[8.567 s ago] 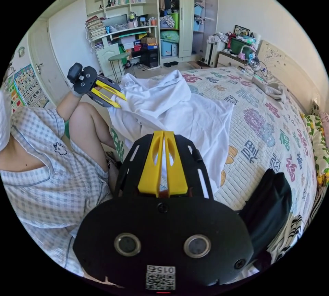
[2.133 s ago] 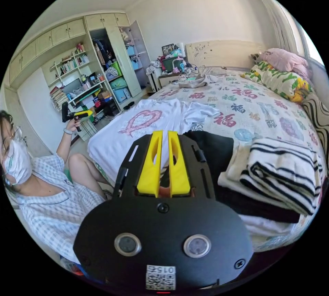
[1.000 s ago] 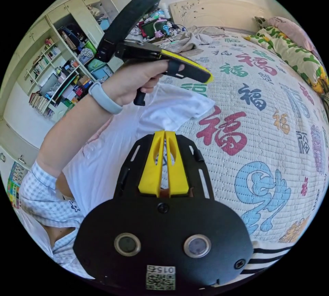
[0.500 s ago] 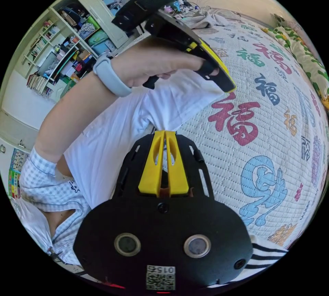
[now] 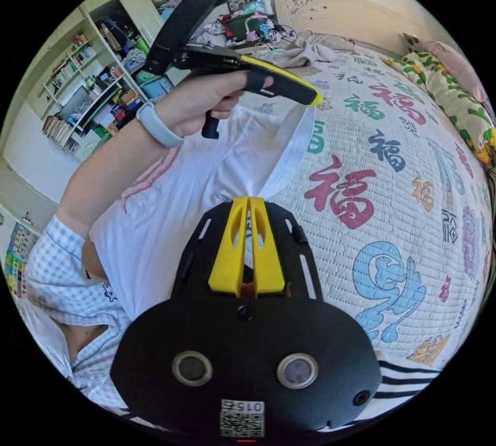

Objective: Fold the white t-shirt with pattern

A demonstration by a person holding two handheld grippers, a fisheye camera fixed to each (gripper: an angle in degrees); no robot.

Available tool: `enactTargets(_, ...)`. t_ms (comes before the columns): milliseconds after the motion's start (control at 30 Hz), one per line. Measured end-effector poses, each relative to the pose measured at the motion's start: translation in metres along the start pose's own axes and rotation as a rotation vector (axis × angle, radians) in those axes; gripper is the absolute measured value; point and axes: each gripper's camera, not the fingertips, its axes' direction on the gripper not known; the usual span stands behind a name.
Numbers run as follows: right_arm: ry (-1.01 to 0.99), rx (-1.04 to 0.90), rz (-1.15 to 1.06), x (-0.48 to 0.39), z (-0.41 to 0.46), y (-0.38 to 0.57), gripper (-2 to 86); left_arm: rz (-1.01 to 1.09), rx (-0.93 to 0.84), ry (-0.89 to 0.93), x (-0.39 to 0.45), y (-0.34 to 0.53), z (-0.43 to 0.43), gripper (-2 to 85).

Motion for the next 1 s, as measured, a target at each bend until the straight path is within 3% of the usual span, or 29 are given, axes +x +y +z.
enactTargets(233, -0.122, 0.136, -0.243, -0.052, -0.007, 0.007, -0.3, -0.099, 0.198, 0.052, -0.080, 0.112, -0.118, -0.4)
enactTargets(467, -0.204, -0.221, -0.448, -0.115, 0.077, -0.004, 0.2, -0.303, 0.080, 0.087, -0.153, 0.270, -0.120, -0.4)
enactTargets(567, -0.257, -0.201, -0.475, -0.116, 0.075, 0.003, 1.1, -0.351, 0.025, 0.072, -0.168, 0.303, -0.111, 0.7)
enactTargets(733, -0.171, 0.033, -0.339, -0.083, 0.053, 0.015, 6.2, -0.335, 0.079, 0.059, -0.184, 0.294, -0.130, 5.6)
enactTargets(867, -0.028, -0.145, -0.327, -0.085, 0.099, 0.012, 9.2, -0.284, 0.088, 0.141, -0.192, 0.241, -0.113, 7.2)
enactTargets(1000, 0.179, -0.315, -0.404, -0.108, 0.149, 0.015, 5.5, -0.285, -0.059, 0.167, -0.206, 0.192, -0.051, 6.0)
